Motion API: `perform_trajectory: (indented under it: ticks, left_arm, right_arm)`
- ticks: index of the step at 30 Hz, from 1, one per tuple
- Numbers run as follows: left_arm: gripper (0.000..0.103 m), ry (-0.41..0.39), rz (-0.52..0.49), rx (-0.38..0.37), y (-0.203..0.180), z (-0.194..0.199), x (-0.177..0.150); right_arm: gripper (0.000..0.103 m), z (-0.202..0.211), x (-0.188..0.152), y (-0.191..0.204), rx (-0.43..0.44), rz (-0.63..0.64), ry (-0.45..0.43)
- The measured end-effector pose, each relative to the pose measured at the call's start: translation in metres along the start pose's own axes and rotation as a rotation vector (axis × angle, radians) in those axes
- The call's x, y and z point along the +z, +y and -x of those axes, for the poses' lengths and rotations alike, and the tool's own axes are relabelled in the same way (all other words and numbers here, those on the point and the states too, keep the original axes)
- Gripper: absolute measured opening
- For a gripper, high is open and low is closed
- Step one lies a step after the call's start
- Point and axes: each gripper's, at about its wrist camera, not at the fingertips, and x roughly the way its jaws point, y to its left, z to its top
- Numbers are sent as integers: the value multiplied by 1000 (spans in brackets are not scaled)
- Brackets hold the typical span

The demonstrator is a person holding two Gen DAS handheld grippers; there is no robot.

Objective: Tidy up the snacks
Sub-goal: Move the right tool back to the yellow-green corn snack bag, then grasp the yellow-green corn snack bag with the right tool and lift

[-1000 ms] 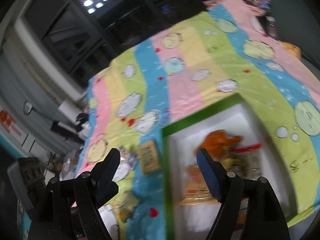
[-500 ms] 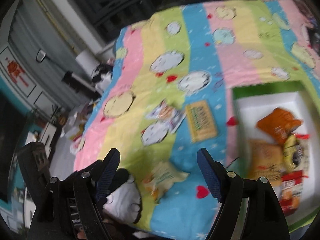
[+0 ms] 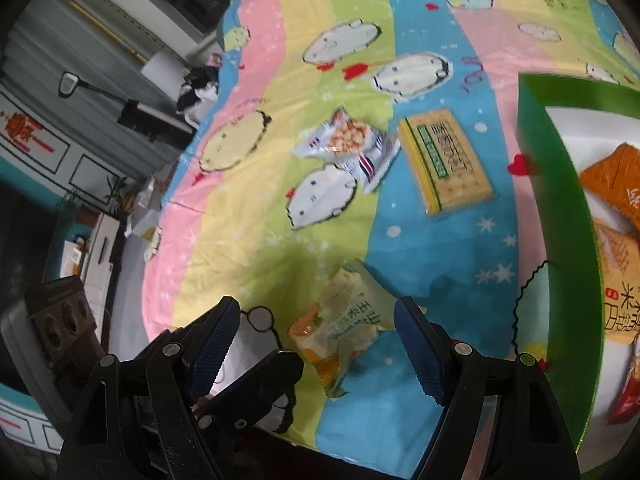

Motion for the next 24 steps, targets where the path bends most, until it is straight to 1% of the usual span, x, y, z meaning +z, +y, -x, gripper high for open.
perform_trajectory:
  ticks: [4,8,12,15,17,19,20,21,22,24]
  left_arm:
    - [97,32,1,-38,-1,-8,-4]
    - [93,63,8,-51,-1,-17,-7]
    - [92,93,21,-62,0,-24,-10]
    - [92,105,21,-50,-1,-25,-12]
    - [92,105,21,-40,-2,-23,-13]
    - [92,110,27,-28,-3,-22,-13]
    - [90,118,35,-17,-3,-22,-13]
    - [84,127,45,-12,-3,-23,-14]
    - [81,133,52,-16,-4,-23,-14]
    - [79,140,48,-32,-6,-24,-15]
  right_arm:
    - [80,-8,-2,-6,-6,-12,27]
    - [80,-10,-3,-11,-9,-29,35]
    - [80,-14,-3,-14,-28,-27,40]
    - [80,-13,-1,-15,-28,-17,34]
    - [80,-9,1,-18,-21,-21,13]
    - [80,-6,3,-20,-34,-9,-5]
    - [80,-7,4,-21,-38,1,-9]
    - [80,-8,5,-22,-32,7,-9]
    - [80,-10,6,-24,-13,-2,-5]
    - [80,-15,7,-29,38,-38,20]
